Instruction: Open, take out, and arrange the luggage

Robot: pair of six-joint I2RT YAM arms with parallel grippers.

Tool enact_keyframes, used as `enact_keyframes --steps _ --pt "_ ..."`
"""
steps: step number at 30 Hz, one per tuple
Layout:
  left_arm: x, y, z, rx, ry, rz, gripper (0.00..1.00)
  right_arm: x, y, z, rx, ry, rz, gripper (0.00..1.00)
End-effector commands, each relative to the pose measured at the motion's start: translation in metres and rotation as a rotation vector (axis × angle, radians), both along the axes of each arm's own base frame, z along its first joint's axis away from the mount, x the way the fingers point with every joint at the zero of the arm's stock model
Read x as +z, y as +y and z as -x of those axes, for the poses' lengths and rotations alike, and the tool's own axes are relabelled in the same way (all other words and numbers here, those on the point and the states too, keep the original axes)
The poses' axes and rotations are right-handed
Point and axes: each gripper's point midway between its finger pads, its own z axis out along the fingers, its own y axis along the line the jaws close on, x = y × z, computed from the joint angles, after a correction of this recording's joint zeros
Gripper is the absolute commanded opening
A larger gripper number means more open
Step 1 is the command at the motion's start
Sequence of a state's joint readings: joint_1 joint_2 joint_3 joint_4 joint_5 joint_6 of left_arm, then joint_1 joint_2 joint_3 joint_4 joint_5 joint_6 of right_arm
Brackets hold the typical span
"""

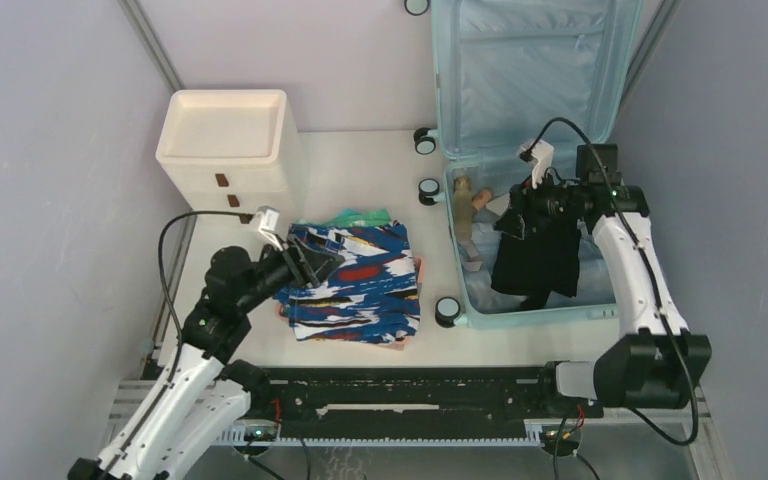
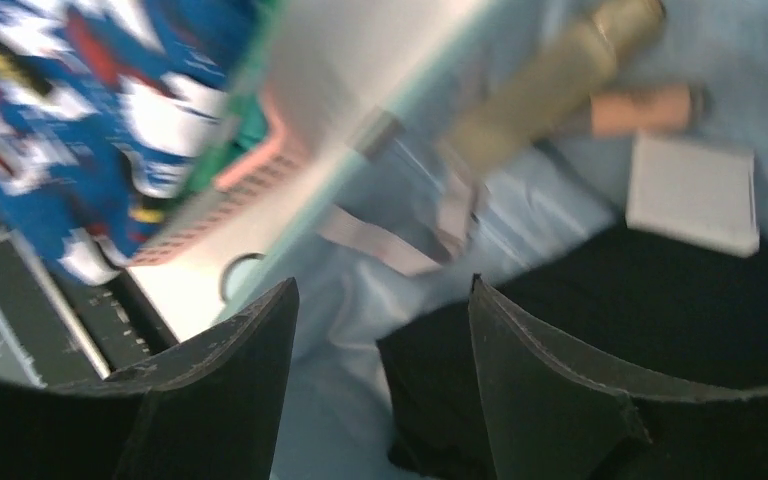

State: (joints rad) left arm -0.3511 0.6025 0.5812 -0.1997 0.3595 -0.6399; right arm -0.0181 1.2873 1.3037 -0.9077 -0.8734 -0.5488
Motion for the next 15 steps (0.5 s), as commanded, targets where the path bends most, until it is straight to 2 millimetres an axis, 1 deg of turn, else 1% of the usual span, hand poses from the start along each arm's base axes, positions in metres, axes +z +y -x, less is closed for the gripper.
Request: enact_keyframes --steps 1,3,4,5,6,8,11,15 --pt "0.027 -0.035 0.006 -0.088 -0.180 0.016 0.58 -0.059 -0.043 -0.040 -0.282 0.105 0.175 0.71" --pt "0.028 -0.044 0.007 -0.085 -0.232 -0.015 0.59 -0.076 -0.050 -0.051 -0.365 0.156 0.208 0.72" --pt "0.027 -0.045 0.005 -0.068 -0.243 -0.031 0.60 -0.086 -0.054 -0.058 -0.406 0.180 0.222 0.73" --pt "0.022 -0.045 0.002 -0.048 -0.239 -0.041 0.61 -0.096 -0.062 -0.063 -0.463 0.200 0.253 0.74" --pt "0.018 -0.043 0.000 -0.028 -0.230 -0.040 0.62 -0.107 -0.053 -0.064 -0.459 0.220 0.275 0.75" --pt "0.009 -0.043 -0.003 -0.010 -0.212 -0.023 0.64 -0.130 -0.056 -0.068 -0.514 0.250 0.349 0.76" --pt "0.002 -0.045 -0.002 -0.007 -0.203 0.016 0.64 -0.158 -0.049 -0.068 -0.534 0.295 0.411 0.77" --pt "-0.006 -0.044 0.000 -0.006 -0.197 0.027 0.64 -0.181 -0.048 -0.071 -0.553 0.314 0.493 0.78"
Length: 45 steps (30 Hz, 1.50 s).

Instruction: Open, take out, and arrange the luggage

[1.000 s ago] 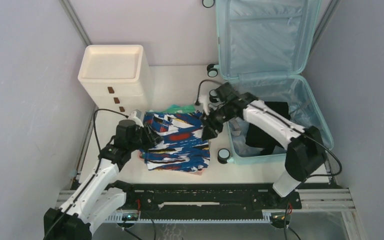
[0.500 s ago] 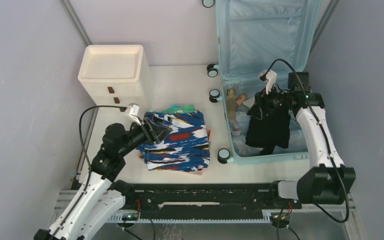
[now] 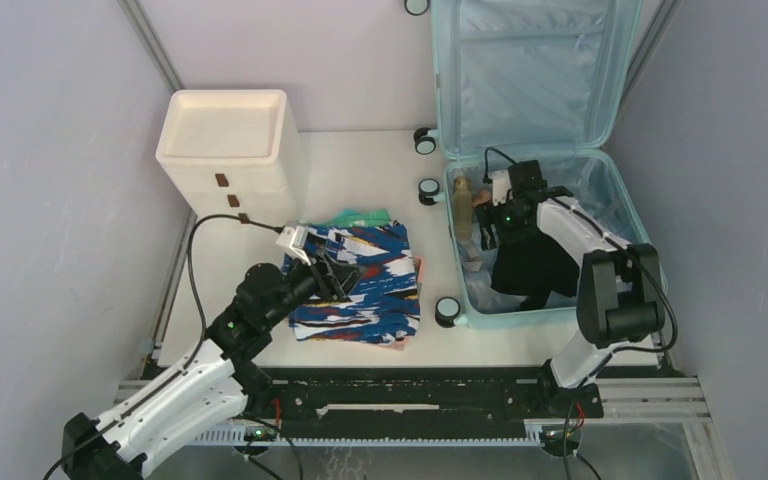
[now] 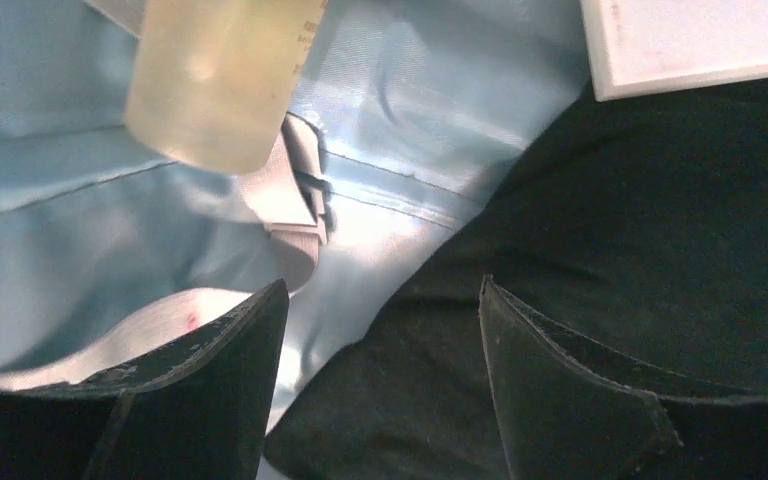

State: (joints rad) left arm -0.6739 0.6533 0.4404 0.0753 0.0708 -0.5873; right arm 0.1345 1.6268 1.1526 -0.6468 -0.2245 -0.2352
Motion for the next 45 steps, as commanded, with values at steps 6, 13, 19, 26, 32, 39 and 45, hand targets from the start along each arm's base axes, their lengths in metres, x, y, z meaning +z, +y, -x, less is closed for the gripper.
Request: enact_keyframes --steps 6,13,19,26,32,39,45 --pt "0.009 0.005 -0.002 0.038 -0.064 0.086 0.64 -0.023 -0.026 -0.019 -0.134 -0.035 0.192 0.77" --pt "0.007 0.002 0.000 0.028 -0.046 0.100 0.64 -0.028 -0.039 -0.013 -0.142 -0.036 0.243 0.76" --pt "0.007 -0.001 0.000 0.018 -0.029 0.112 0.63 -0.040 -0.039 -0.005 -0.131 0.022 0.228 0.71" --pt "0.009 -0.007 0.001 -0.002 -0.011 0.135 0.63 -0.033 -0.040 -0.003 -0.123 0.025 0.149 0.24" --pt "0.018 -0.017 0.003 -0.050 -0.013 0.165 0.63 0.017 -0.020 -0.012 -0.080 -0.131 0.007 0.10" --pt "0.027 -0.030 0.005 -0.102 -0.027 0.188 0.63 0.075 0.011 -0.008 -0.017 -0.267 -0.236 0.01" --pt "0.030 -0.038 0.006 -0.126 -0.024 0.188 0.63 0.065 0.021 -0.006 0.012 -0.225 -0.271 0.02"
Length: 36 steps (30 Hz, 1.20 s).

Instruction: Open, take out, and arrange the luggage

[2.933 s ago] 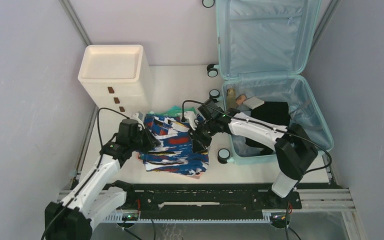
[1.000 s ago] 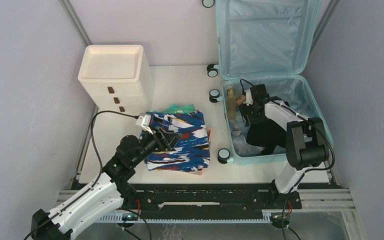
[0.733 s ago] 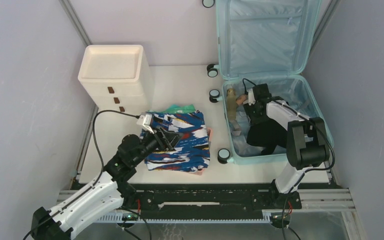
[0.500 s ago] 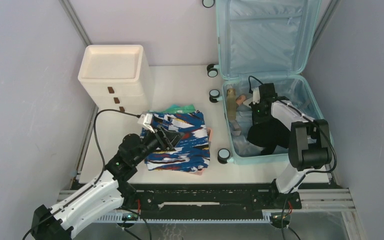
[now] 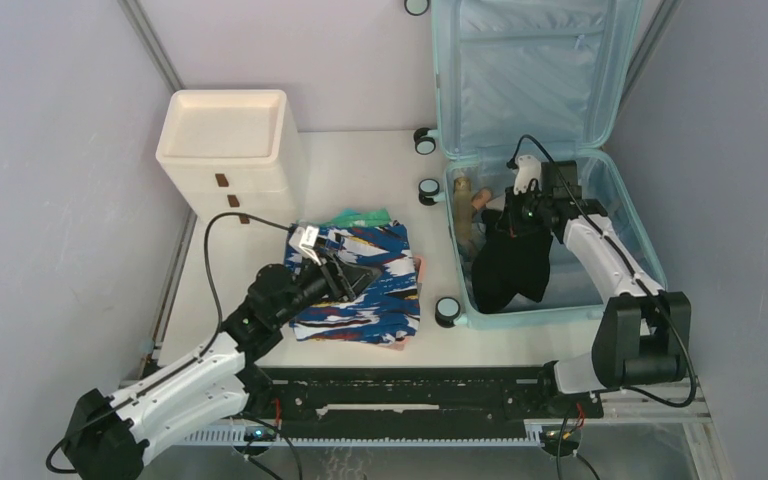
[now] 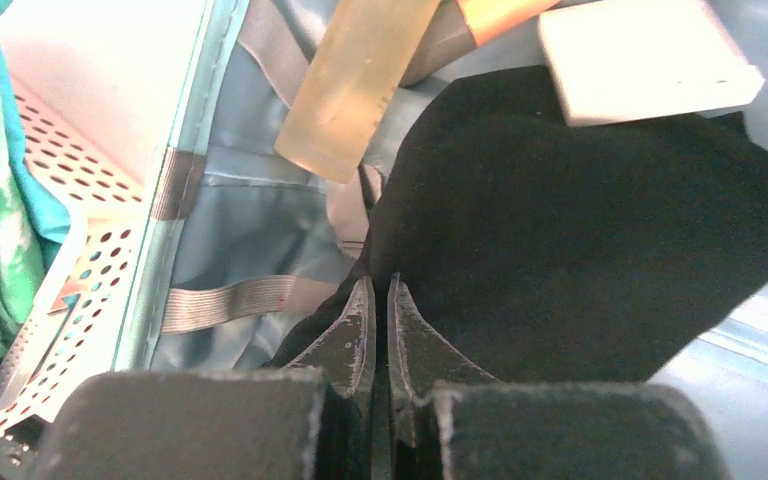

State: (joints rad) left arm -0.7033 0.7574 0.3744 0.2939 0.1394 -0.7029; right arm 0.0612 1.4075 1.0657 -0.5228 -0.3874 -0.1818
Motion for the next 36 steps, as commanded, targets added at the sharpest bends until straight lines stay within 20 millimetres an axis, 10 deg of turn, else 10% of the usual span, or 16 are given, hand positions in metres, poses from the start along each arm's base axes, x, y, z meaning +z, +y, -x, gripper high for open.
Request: enact_keyframes --steps 1,8,15,26,36 --pt "0.037 -0.012 0.002 -0.039 -0.071 0.074 0.63 0.001 0.017 -0.001 0.052 0.000 -0.080 0.02" --pt "0.058 -0.033 0.005 -0.098 -0.104 0.090 0.64 0.008 0.026 0.008 0.113 -0.001 -0.130 0.03" --pt "0.093 -0.099 -0.008 -0.173 -0.183 -0.013 0.77 0.016 0.029 0.013 0.121 0.013 -0.201 0.03" --pt "0.036 -0.223 -0.049 -0.283 0.019 -0.238 0.81 0.029 0.018 0.015 0.101 0.006 -0.283 0.03" --pt "-0.012 -0.259 -0.078 -0.240 0.106 -0.381 0.80 0.044 0.017 0.018 0.105 -0.025 -0.315 0.03"
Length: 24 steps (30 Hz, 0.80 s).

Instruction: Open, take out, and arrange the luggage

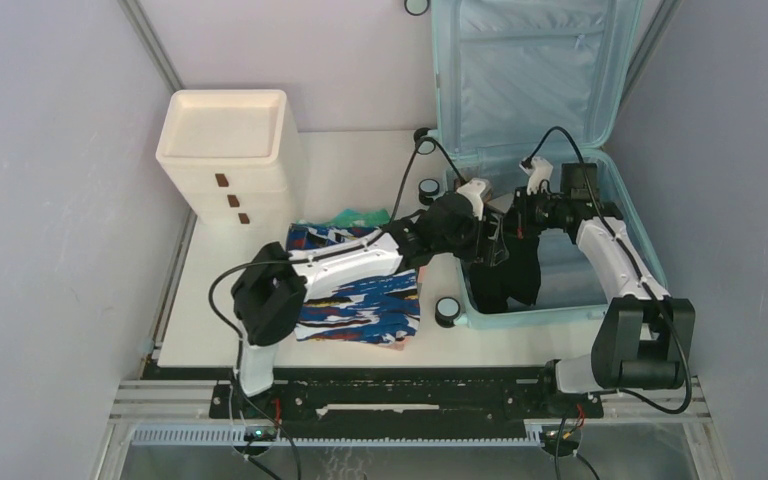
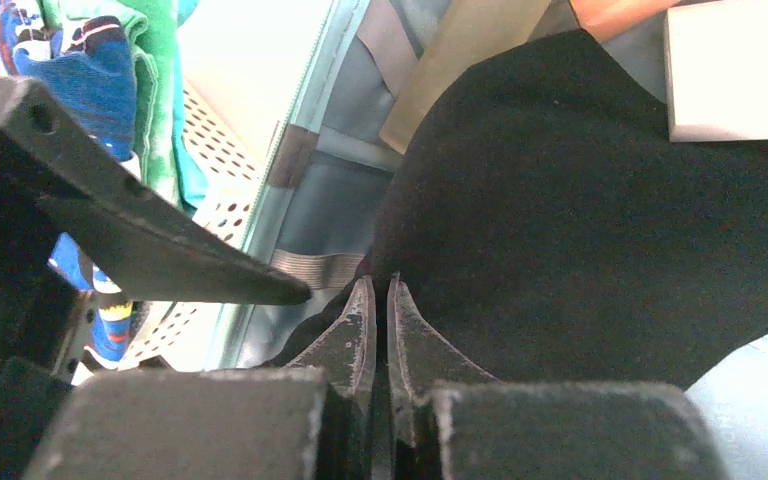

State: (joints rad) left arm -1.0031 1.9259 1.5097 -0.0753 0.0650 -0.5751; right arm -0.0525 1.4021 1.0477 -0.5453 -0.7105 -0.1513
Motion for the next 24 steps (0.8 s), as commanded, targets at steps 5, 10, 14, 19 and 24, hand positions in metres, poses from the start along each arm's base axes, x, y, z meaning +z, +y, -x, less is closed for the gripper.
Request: enact_keyframes --steps 5,10,14,19,24 --pt "0.016 -0.027 -0.012 -0.024 0.003 0.022 0.58 0.034 0.005 0.002 0.021 -0.092 -0.063 0.03" --pt "0.032 -0.030 -0.012 -0.057 -0.004 0.063 0.10 0.041 0.002 0.004 0.019 -0.116 -0.064 0.04" --pt "0.062 -0.023 -0.014 -0.067 -0.034 0.114 0.00 0.055 0.000 0.010 0.059 -0.189 -0.054 0.19" --pt "0.105 -0.003 -0.011 -0.084 -0.080 0.200 0.00 0.093 -0.011 0.027 0.113 -0.370 0.010 0.60" --pt "0.149 0.017 -0.003 -0.113 -0.126 0.270 0.00 0.140 -0.016 0.048 0.141 -0.560 0.021 0.79"
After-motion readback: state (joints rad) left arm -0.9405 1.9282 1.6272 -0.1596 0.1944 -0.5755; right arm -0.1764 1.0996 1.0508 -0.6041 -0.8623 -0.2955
